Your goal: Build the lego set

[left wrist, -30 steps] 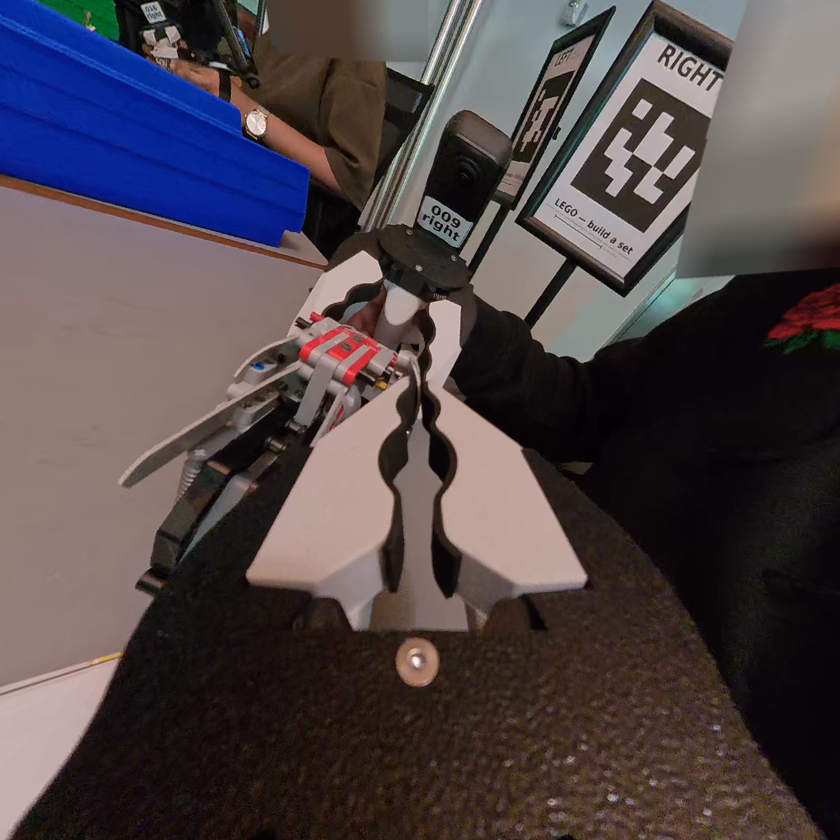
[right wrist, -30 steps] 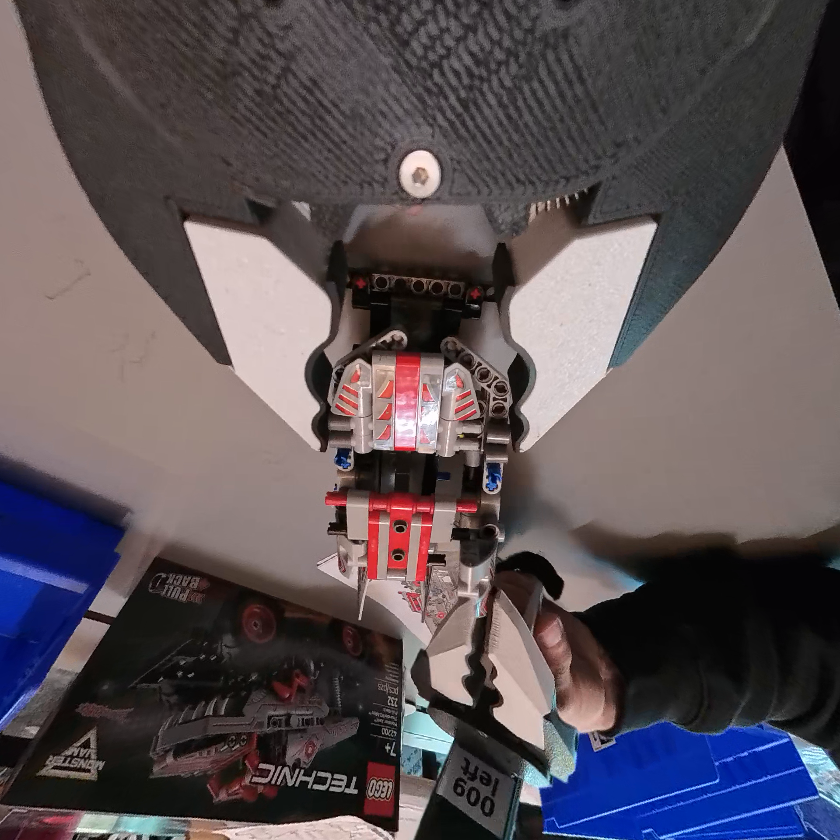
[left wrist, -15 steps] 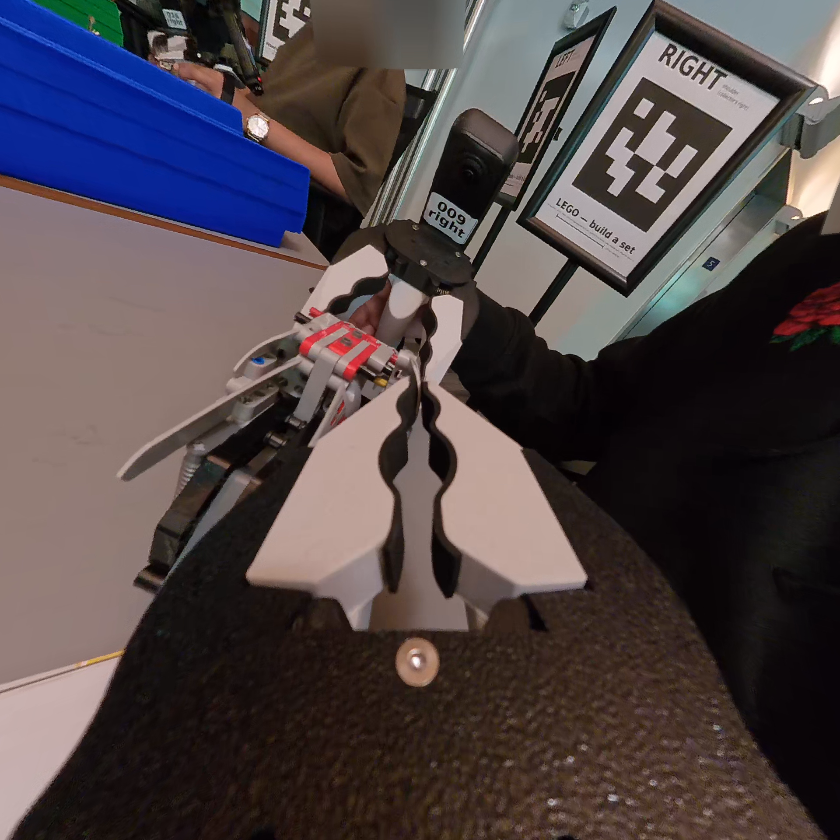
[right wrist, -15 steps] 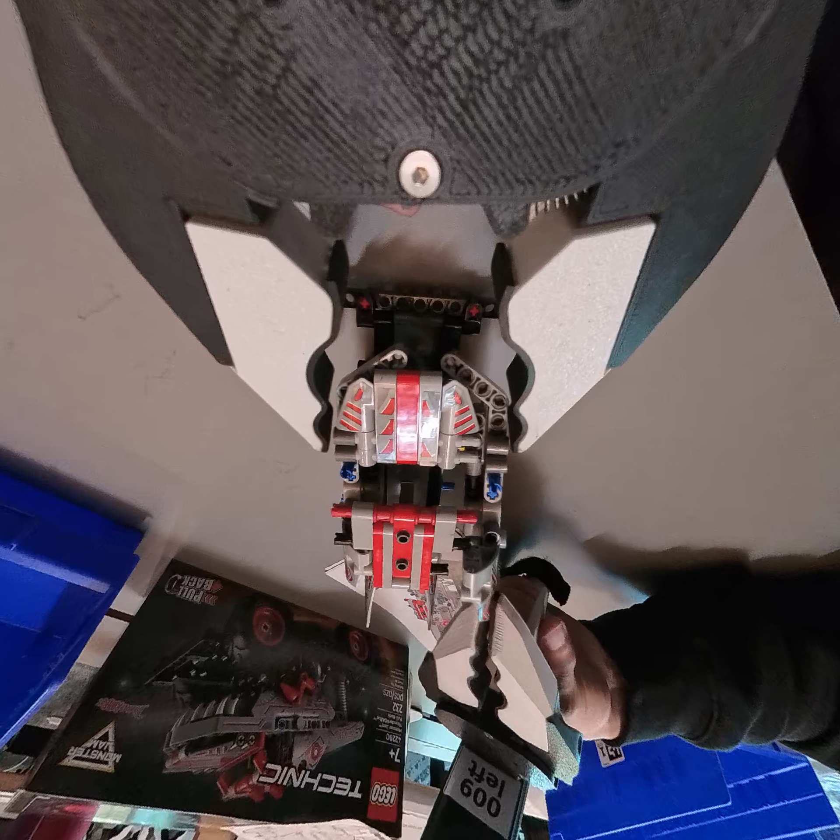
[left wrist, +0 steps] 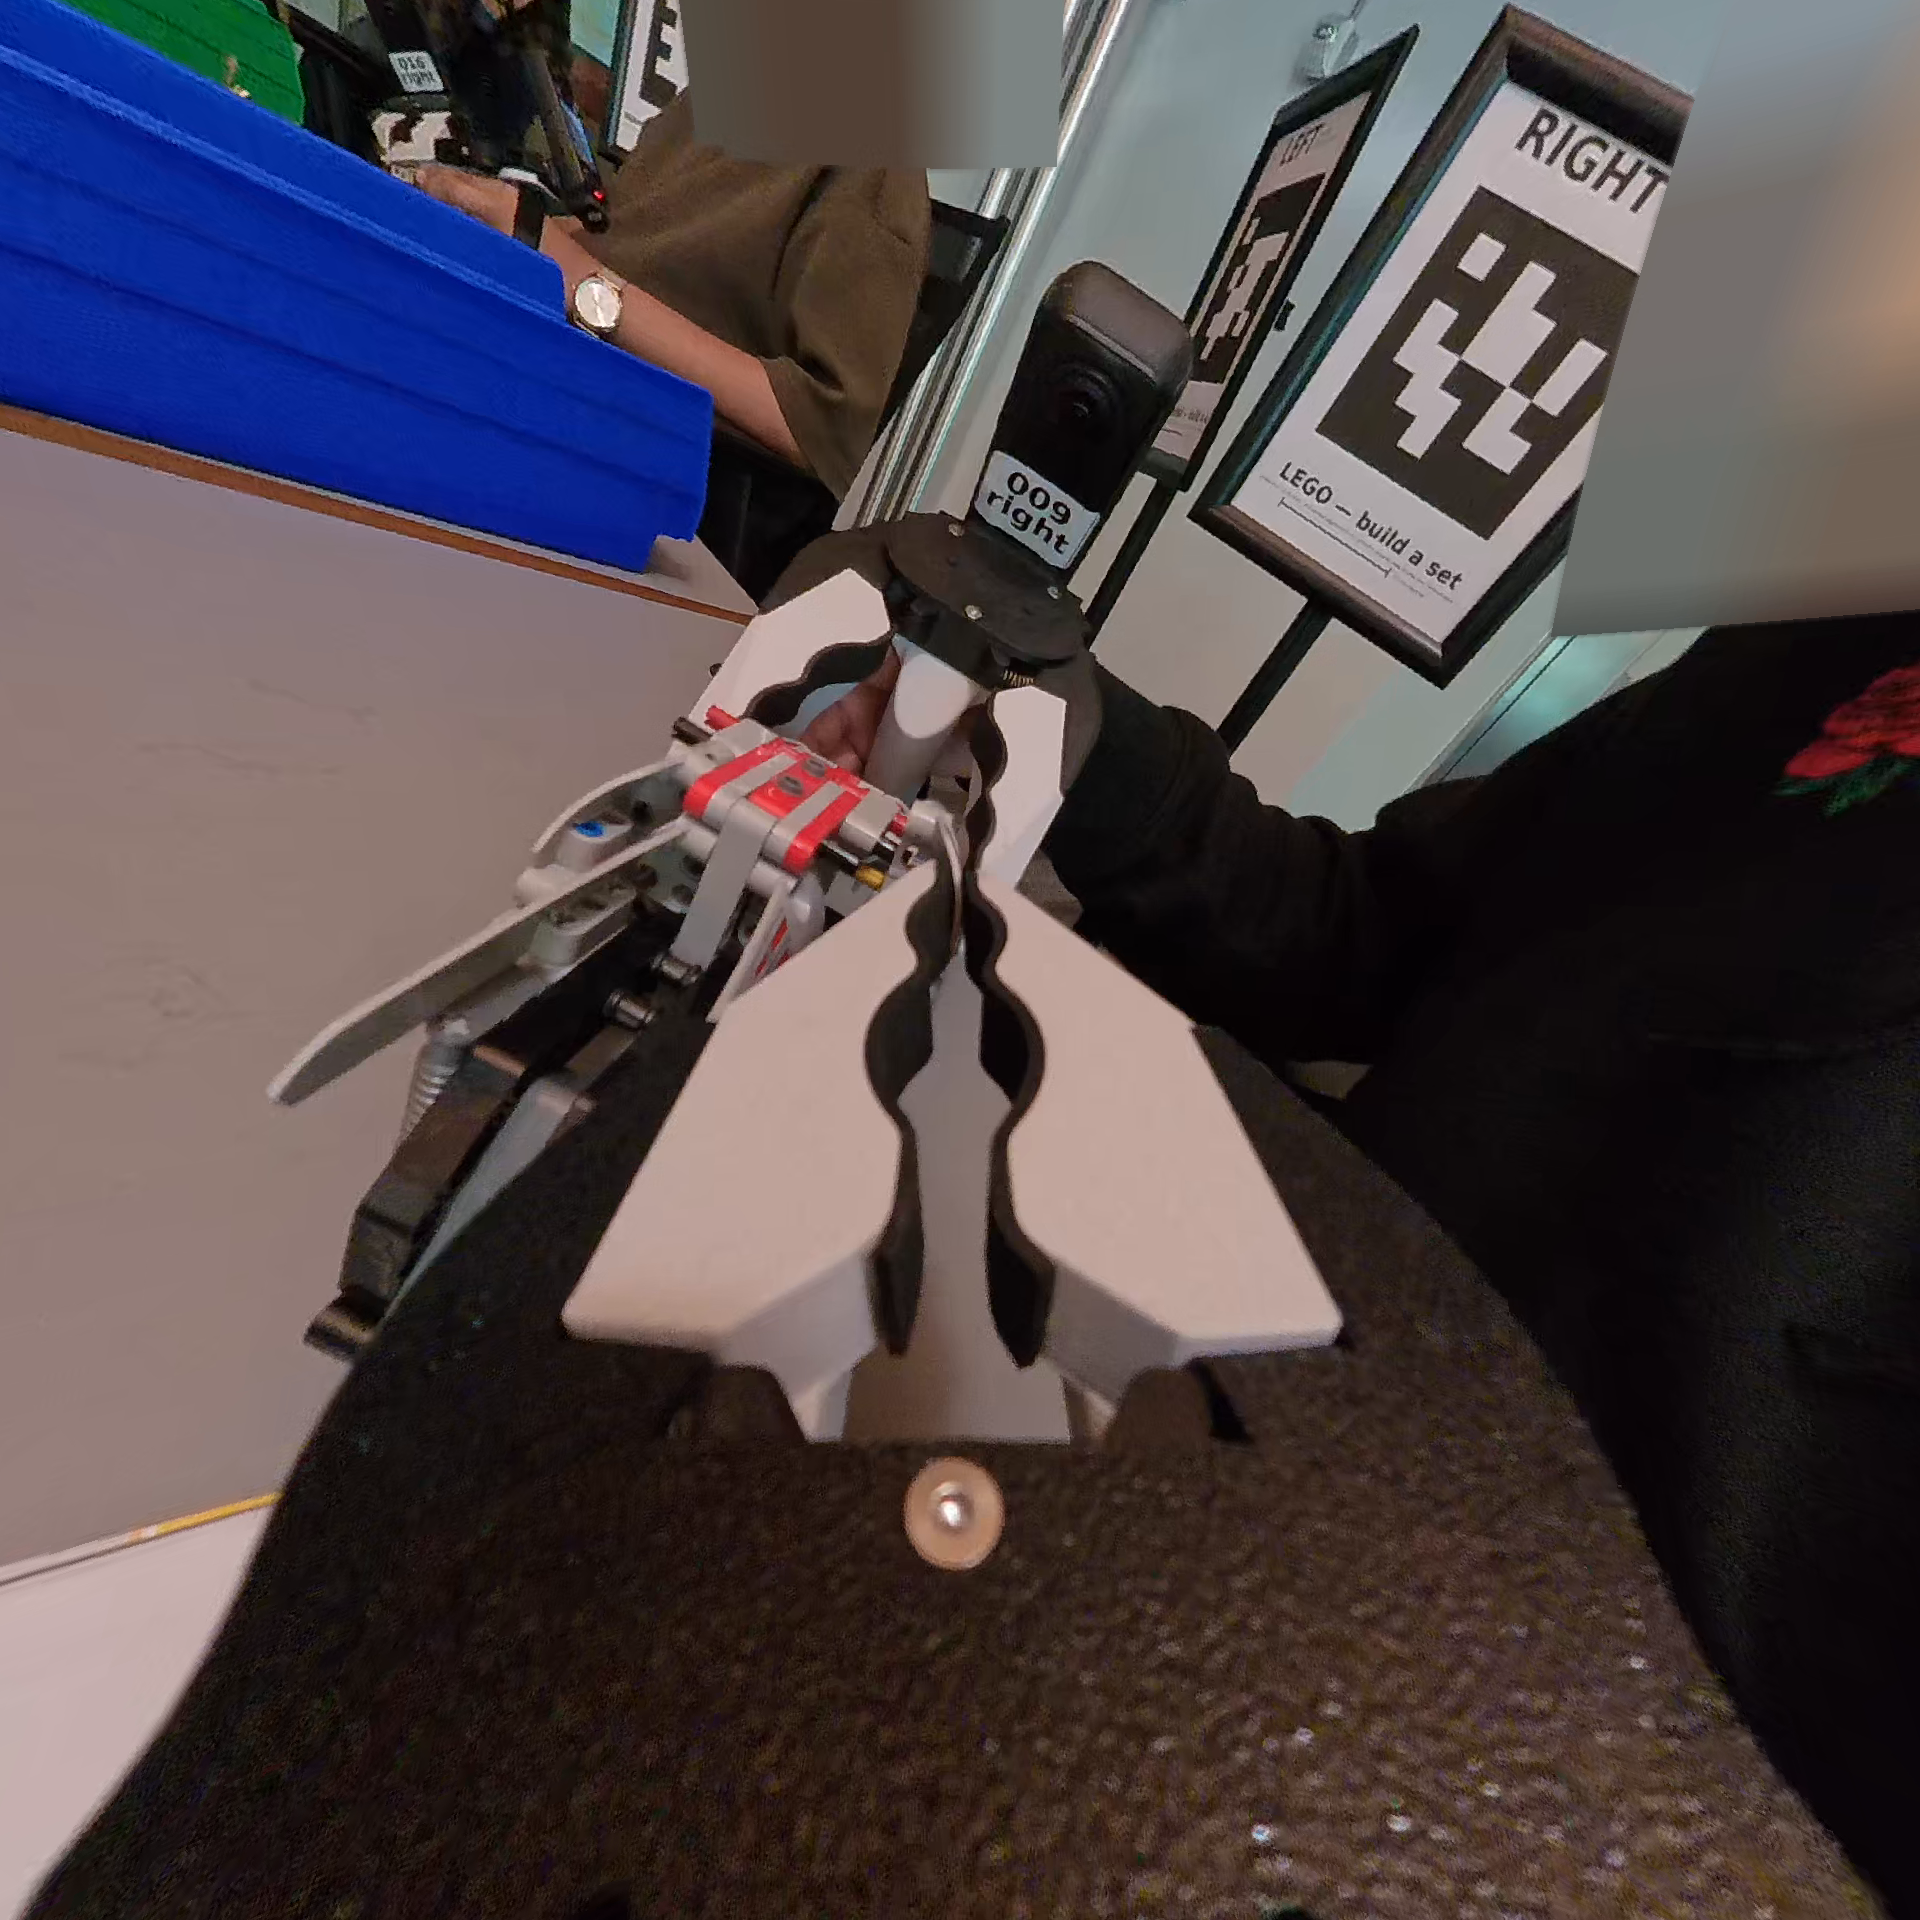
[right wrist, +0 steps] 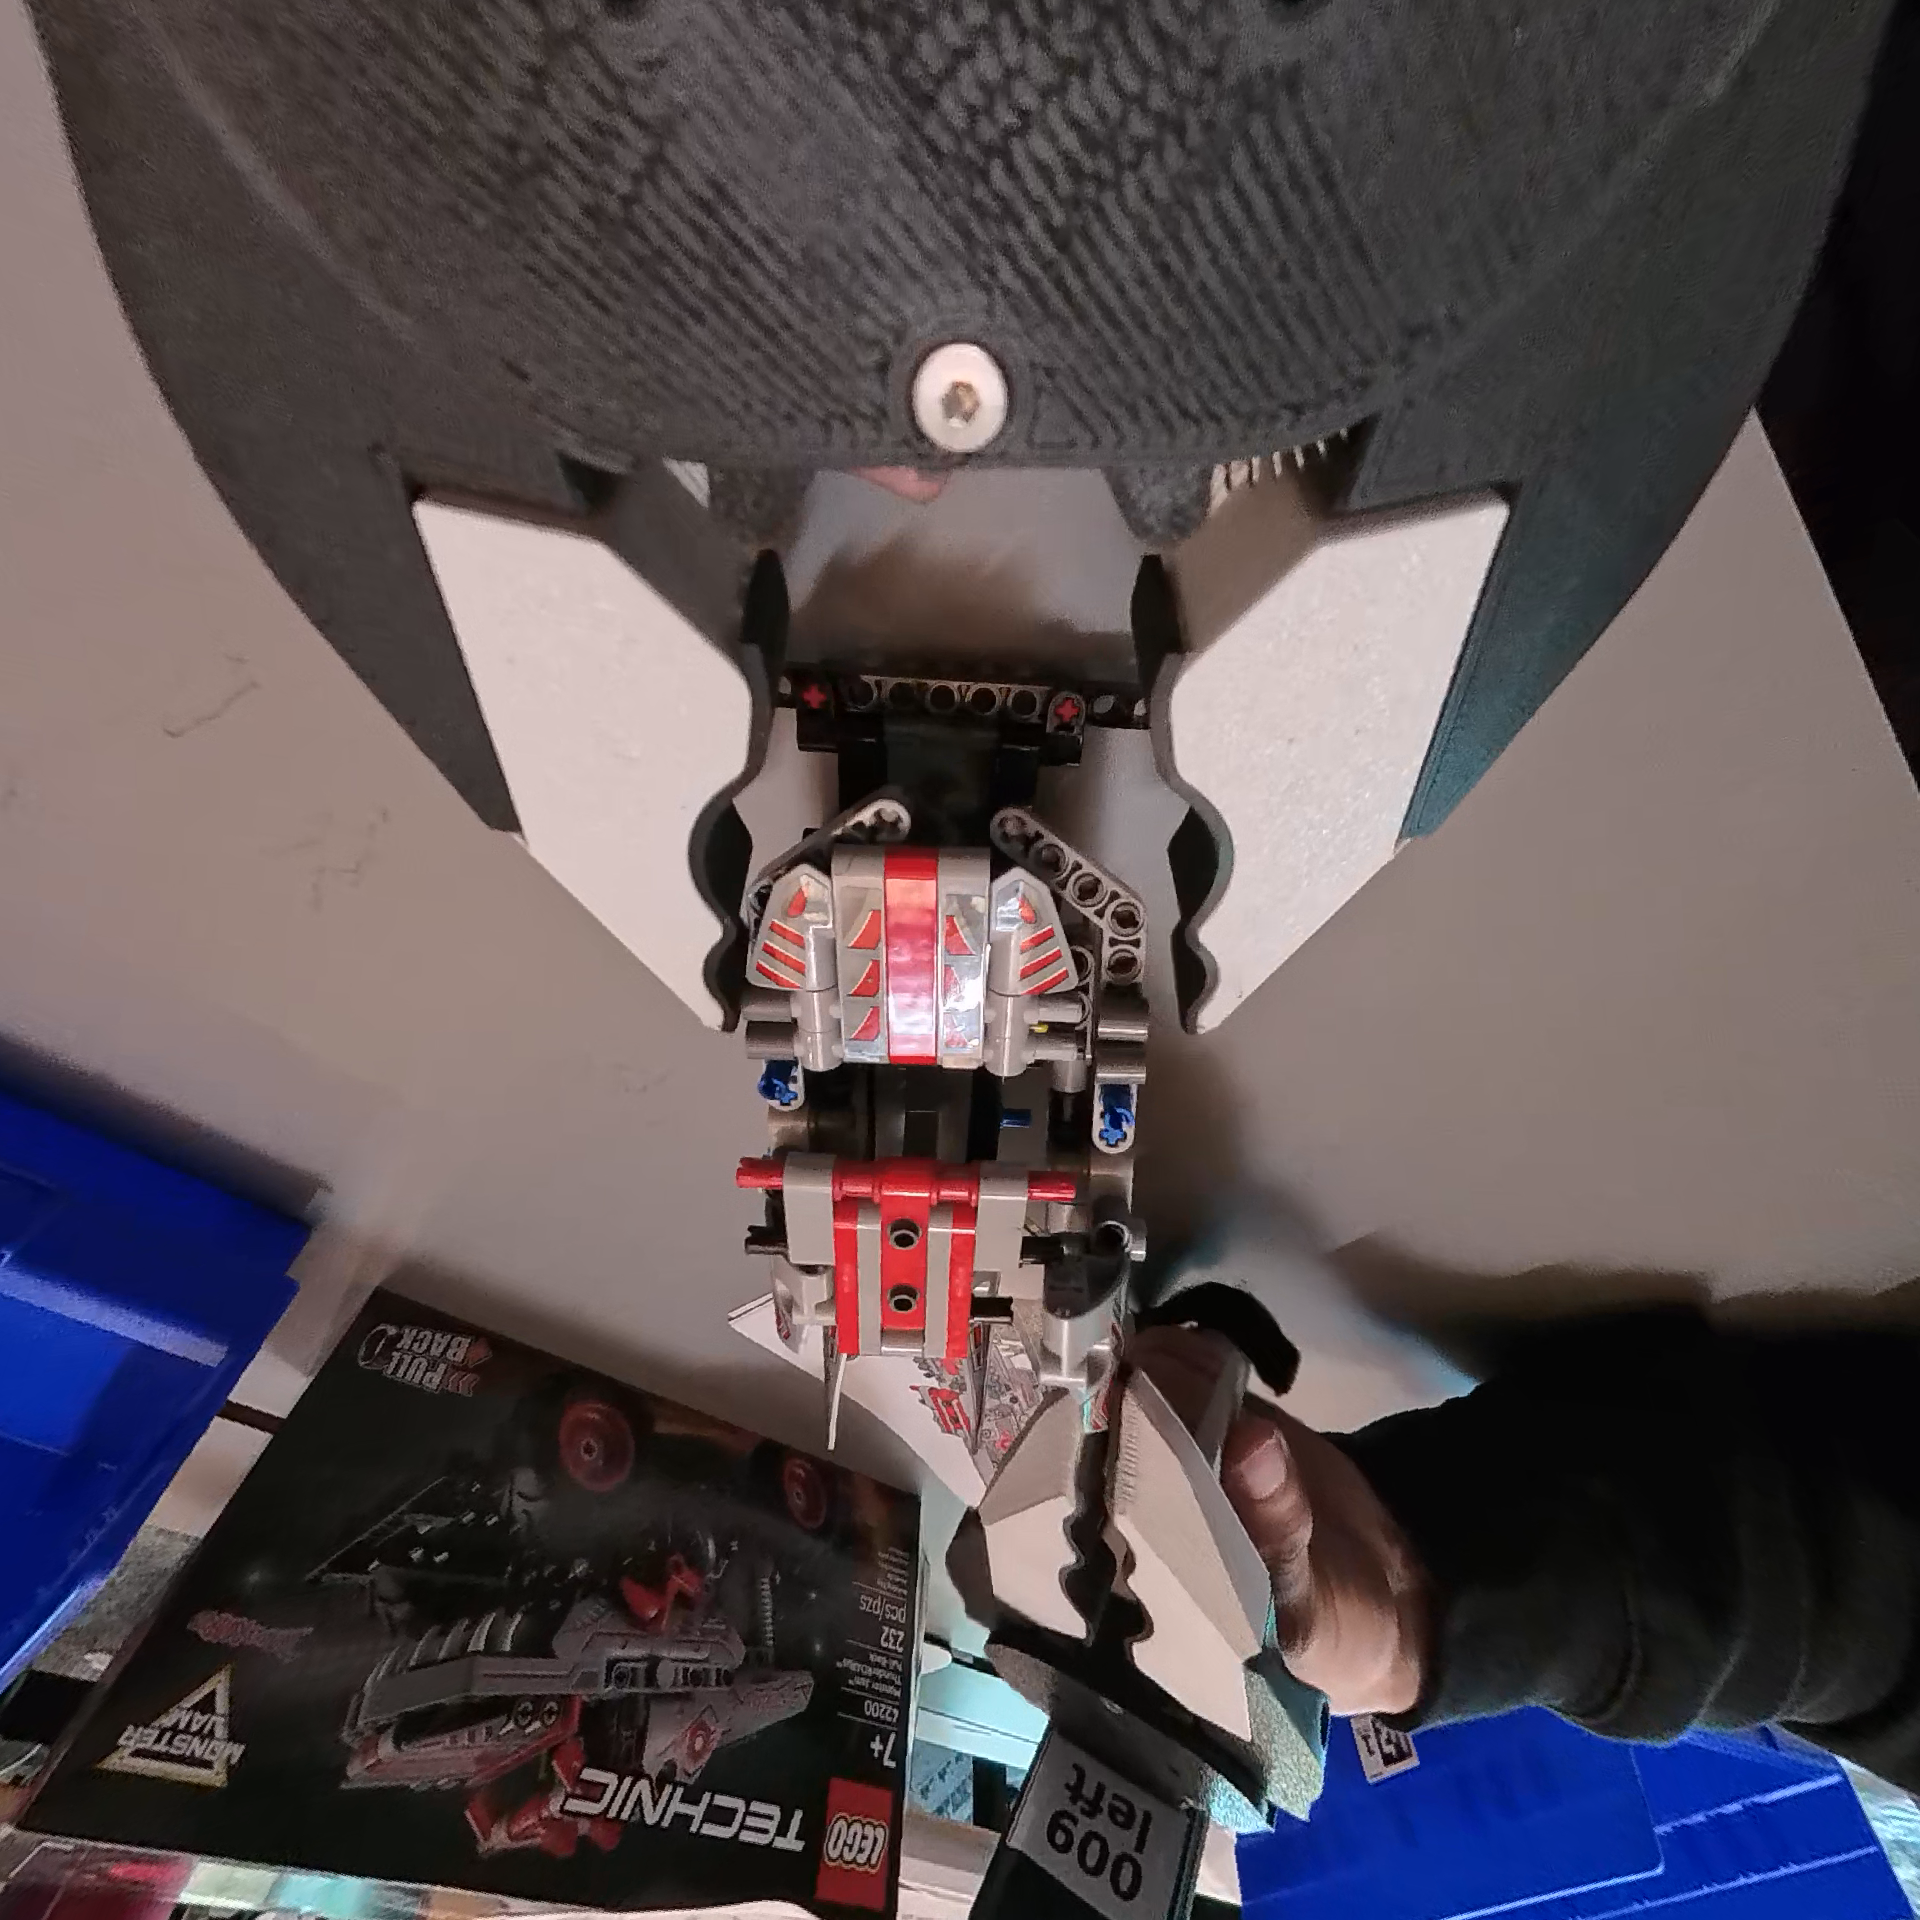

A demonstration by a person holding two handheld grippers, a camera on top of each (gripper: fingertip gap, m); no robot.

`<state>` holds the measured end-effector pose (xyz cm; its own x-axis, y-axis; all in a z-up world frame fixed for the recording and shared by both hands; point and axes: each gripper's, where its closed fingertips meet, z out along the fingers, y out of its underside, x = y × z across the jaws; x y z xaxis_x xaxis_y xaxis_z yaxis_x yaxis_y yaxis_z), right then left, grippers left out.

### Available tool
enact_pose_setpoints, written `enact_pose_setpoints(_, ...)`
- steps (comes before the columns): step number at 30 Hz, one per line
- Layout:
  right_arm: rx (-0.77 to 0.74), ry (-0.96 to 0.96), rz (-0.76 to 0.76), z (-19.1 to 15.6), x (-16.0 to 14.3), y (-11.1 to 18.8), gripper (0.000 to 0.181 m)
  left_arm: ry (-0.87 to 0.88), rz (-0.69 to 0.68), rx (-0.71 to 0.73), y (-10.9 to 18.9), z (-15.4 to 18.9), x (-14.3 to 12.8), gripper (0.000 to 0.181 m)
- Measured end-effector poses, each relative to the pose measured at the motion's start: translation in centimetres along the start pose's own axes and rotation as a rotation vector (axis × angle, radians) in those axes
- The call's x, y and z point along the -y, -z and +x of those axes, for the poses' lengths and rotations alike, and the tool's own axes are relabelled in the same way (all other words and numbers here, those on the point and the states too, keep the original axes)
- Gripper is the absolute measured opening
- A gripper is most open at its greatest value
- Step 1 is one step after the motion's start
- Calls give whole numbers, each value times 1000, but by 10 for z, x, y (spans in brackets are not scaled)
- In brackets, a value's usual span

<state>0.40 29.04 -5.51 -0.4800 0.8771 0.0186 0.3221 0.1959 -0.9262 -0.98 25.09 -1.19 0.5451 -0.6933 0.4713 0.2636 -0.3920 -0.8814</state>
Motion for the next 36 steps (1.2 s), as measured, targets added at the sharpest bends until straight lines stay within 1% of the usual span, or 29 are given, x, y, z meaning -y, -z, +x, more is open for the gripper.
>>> enact_pose_setpoints(3,-6,-18,6,2,0,0,77,42,7,6,0,-1,0,0)
enact_pose_setpoints(8,-8,-18,1,2,0,0,75,45,16,13,0,-2,-1,0)
enact_pose_setpoints(17,-15,-31,-1,3,0,2,76,28,15,17,-2,-2,-3,0)
enact_pose_setpoints(23,-37,-30,-15,5,-5,9,77,22,9,27,-4,-1,-4,0)
enact_pose_setpoints(27,-55,-19,0,7,-5,13,81,26,20,30,-4,0,-4,0)
enact_pose_setpoints(30,-37,-14,9,3,-3,11,79,34,22,32,-6,0,-4,0)
enact_pose_setpoints(36,-52,-7,-7,5,-4,7,76,48,40,54,-7,1,-3,0)
